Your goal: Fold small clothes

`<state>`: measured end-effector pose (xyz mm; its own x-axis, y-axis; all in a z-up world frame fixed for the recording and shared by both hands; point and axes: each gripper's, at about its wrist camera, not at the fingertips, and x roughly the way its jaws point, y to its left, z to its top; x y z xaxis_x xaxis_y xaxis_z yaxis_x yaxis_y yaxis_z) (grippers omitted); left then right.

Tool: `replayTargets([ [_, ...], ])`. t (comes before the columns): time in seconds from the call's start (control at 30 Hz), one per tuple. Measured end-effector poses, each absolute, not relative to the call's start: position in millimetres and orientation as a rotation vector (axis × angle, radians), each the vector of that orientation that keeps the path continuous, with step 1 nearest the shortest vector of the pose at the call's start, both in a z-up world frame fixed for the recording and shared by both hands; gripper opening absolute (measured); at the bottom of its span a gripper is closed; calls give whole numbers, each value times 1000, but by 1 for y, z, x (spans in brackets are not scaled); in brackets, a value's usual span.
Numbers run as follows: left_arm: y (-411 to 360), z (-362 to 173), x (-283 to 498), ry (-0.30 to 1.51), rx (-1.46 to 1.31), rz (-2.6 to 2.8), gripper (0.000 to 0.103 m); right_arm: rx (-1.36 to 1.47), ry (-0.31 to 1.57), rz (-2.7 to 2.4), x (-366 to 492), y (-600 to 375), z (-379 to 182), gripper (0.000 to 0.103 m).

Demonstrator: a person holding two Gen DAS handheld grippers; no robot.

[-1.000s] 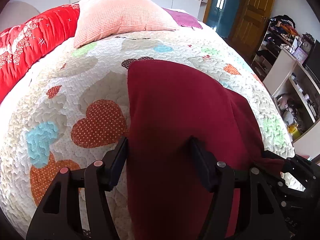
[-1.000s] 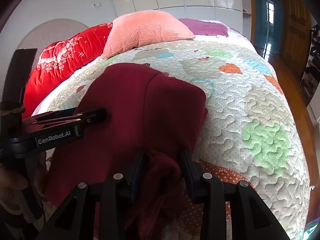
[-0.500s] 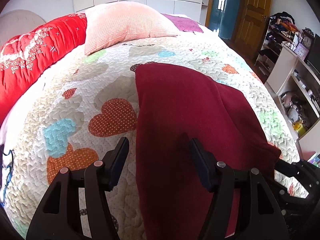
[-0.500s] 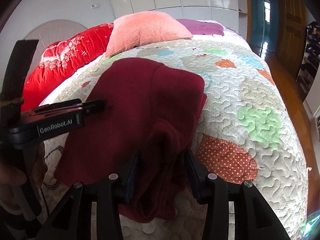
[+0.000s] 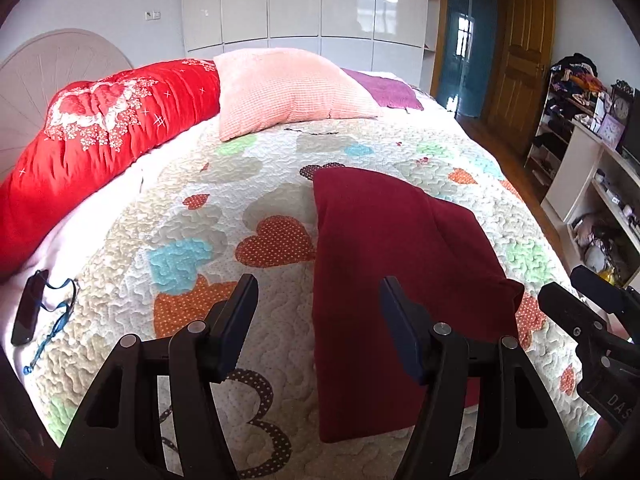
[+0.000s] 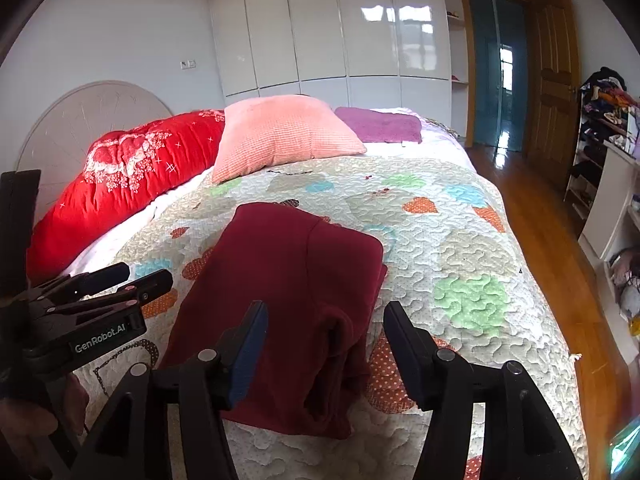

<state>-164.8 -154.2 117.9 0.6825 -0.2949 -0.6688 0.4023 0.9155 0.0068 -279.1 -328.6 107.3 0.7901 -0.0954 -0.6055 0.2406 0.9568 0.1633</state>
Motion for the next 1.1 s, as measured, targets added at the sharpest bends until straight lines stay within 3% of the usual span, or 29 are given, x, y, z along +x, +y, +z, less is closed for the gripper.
replayTargets([
  [0.53, -140, 132, -190, 619, 156, -375, 64, 243, 634, -175, -282, -321, 109, 70],
  [1.1, -138, 120, -183, 644, 157, -350, 64, 245, 675, -156, -274, -316, 98, 71],
])
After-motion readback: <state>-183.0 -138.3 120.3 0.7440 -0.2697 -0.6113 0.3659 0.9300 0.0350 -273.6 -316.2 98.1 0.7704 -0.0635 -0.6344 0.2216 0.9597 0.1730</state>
